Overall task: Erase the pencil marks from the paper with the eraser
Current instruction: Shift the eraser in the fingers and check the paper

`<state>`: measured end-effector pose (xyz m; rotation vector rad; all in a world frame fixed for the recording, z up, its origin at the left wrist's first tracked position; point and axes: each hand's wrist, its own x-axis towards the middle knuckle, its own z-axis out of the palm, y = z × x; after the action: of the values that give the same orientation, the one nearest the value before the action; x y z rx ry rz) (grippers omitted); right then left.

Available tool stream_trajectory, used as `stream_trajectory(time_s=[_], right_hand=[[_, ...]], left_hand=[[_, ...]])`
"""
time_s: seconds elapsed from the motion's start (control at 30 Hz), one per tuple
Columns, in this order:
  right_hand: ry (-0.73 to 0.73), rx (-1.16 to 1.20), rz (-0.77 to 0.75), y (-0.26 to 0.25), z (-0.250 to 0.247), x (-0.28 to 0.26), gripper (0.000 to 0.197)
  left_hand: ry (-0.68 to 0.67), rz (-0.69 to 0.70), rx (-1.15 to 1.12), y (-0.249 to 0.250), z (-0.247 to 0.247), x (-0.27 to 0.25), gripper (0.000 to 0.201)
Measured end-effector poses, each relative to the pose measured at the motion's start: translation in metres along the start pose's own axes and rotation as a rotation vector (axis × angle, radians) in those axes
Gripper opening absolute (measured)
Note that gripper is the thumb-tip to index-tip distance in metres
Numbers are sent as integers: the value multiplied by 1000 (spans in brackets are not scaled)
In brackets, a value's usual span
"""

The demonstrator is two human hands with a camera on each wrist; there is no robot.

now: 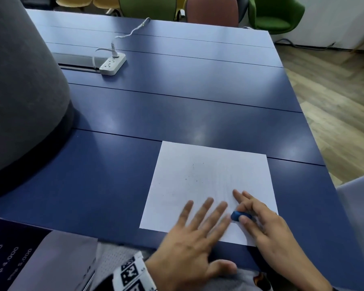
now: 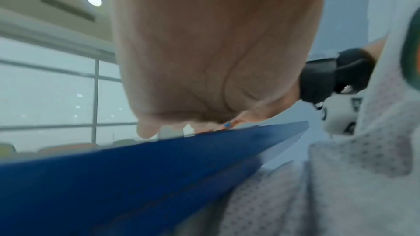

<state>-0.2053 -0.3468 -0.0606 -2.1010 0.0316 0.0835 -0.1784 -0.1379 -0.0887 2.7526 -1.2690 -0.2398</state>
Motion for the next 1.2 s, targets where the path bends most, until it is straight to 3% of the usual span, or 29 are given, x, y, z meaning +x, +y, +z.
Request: stream_trajectory(time_s=[0.07,0.2,0.27,0.33,0.43,0.53,0.63,0.73,0.8,0.87,0.97,1.0,1.1,1.2], right_hand=[[-18,49,27,-1,-3,0,27],[-41,119,66,-1,-8,-1,27],[-40,147,78,-1,-10,0,28],[-35,169,87,-3,-12,0,27],[-41,203,92,-4,-14,1,18],[-52,235,104,-5,-16,2,11],[-53,198,107,-4,-17,2,10],[-63,170,111,-2,-17,1,12],[-60,169,111,-3,-17,0,16],[-65,167,104,-4,-17,0,20],[-70,157,103,-5,-17,1,13],[-75,153,97,-4,-17,1,14],[-81,147,97,-3,-16,1,24],[-92,144,98,-1,-14,0,27]], left_hand=[[-10,-63,28,-1,0,0,80],[-23,-398,41,-44,-2,-15,88],[-1,-490,39,-54,-8,-18,92],[20,-394,13,-41,-9,-10,92],[-31,-71,15,8,-4,16,83],[-123,-27,-35,30,-4,29,83],[-108,-198,-58,5,-7,18,90],[-105,-439,-11,-30,-20,2,114],[-148,-562,-70,-38,-26,-4,112],[-109,-427,-31,-27,-25,-1,106],[-141,-40,-5,1,-7,-1,82],[-158,-13,8,2,-4,-3,81],[-188,-262,7,-26,-7,-16,84],[-191,-580,-59,-57,-32,-24,107]])
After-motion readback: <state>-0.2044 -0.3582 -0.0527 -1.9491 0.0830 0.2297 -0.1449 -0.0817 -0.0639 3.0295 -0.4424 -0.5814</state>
